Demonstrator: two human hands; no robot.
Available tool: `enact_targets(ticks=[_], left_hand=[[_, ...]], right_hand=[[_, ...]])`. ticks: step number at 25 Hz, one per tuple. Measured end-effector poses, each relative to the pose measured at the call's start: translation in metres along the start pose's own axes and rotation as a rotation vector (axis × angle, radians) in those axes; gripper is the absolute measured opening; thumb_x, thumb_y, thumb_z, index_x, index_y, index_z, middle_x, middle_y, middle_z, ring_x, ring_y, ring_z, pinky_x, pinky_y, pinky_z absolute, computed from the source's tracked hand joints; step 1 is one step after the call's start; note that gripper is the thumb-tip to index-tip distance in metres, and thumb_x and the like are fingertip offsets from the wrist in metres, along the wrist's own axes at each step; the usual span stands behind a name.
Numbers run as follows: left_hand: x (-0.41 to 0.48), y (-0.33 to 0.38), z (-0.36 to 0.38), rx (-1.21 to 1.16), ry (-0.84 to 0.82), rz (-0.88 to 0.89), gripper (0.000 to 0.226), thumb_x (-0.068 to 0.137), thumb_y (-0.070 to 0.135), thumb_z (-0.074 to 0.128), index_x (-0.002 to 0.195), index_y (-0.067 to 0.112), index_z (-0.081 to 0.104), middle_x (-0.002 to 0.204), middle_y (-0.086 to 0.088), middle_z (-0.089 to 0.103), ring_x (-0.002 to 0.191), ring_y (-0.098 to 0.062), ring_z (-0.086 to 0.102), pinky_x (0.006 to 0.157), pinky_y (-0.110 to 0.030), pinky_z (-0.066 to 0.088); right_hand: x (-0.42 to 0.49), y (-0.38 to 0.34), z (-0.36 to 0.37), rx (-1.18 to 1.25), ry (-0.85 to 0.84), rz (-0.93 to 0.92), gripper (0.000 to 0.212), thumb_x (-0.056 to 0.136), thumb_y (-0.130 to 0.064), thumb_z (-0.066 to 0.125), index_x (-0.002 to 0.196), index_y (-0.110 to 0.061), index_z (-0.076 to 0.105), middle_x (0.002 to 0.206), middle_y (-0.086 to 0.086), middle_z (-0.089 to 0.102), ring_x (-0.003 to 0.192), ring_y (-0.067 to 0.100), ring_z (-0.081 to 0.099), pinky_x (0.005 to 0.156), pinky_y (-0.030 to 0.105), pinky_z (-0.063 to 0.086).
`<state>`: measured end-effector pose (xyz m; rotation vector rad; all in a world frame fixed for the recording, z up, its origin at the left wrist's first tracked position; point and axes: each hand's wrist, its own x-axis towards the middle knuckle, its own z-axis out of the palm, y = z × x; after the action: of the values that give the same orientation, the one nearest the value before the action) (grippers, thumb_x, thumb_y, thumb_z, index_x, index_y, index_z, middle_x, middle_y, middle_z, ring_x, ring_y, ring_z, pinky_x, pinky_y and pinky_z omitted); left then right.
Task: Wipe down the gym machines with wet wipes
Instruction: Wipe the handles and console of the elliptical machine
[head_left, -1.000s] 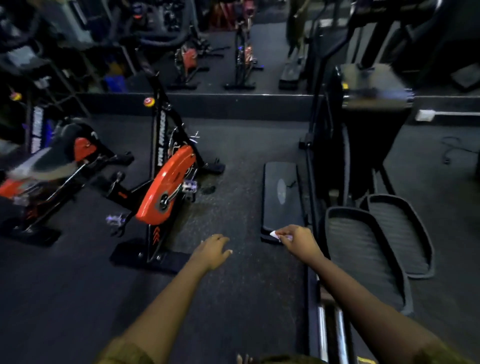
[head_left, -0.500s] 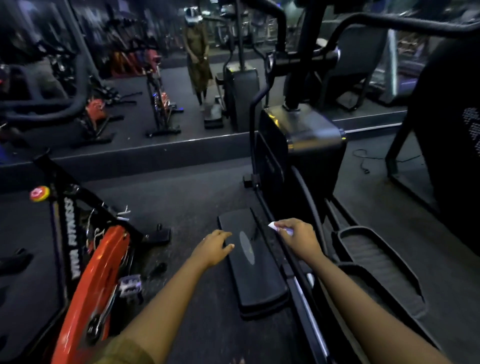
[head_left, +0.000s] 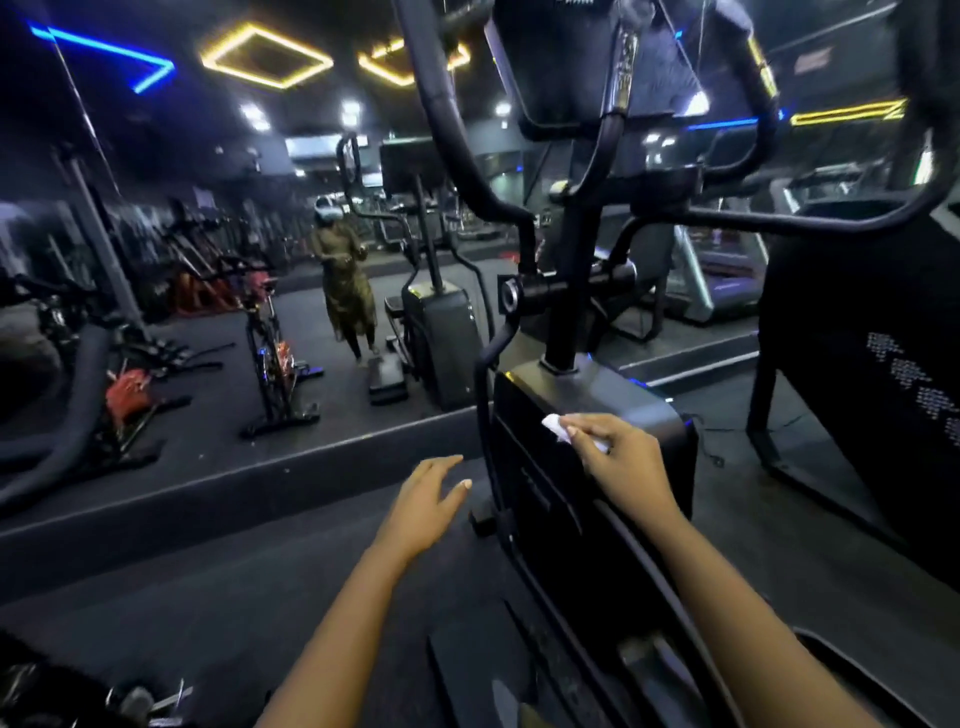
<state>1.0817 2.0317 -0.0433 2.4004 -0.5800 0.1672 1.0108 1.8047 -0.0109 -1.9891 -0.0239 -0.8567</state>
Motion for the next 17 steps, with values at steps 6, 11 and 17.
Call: enact_targets(ticks=[6, 11, 17], left_hand=[[0.098, 0.007, -0.066, -0.074, 0.192, 0.056, 0.043, 0.097, 0.029, 0.051, 0.138, 0.017, 0.046, 0.137, 0.0, 0.047, 0.128, -0.016, 0.044, 0.099, -0.02, 0.034], [0.208, 0.031, -0.123, -0.292, 0.451, 0.056, 0.038, 0.097, 0.032, 0.048, 0.133, 0.024, 0.05, 0.13, -0.002, 0.056, 0.119, -0.013, 0.051, 0.089, -0.023, 0.037], [0.303, 0.131, -0.203, -0.839, 0.539, 0.206, 0.049, 0.091, 0.049, 0.028, 0.131, 0.029, 0.047, 0.121, 0.008, 0.06, 0.106, -0.004, 0.059, 0.087, -0.02, 0.045]], right_hand=[[0.127, -0.045, 0.007, 0.085, 0.087, -0.17, 0.015, 0.086, -0.012, 0.064, 0.096, -0.016, 0.074, 0.095, -0.011, 0.068, 0.092, -0.008, 0.057, 0.081, 0.002, 0.04], [0.251, -0.066, 0.016, 0.247, 0.143, -0.307, 0.02, 0.087, -0.01, 0.063, 0.096, -0.026, 0.072, 0.1, -0.01, 0.071, 0.097, -0.008, 0.06, 0.088, 0.012, 0.044], [0.374, -0.108, 0.006, 0.443, 0.18, -0.458, 0.027, 0.085, -0.002, 0.063, 0.104, -0.019, 0.071, 0.106, -0.009, 0.07, 0.108, 0.007, 0.061, 0.099, 0.035, 0.045]])
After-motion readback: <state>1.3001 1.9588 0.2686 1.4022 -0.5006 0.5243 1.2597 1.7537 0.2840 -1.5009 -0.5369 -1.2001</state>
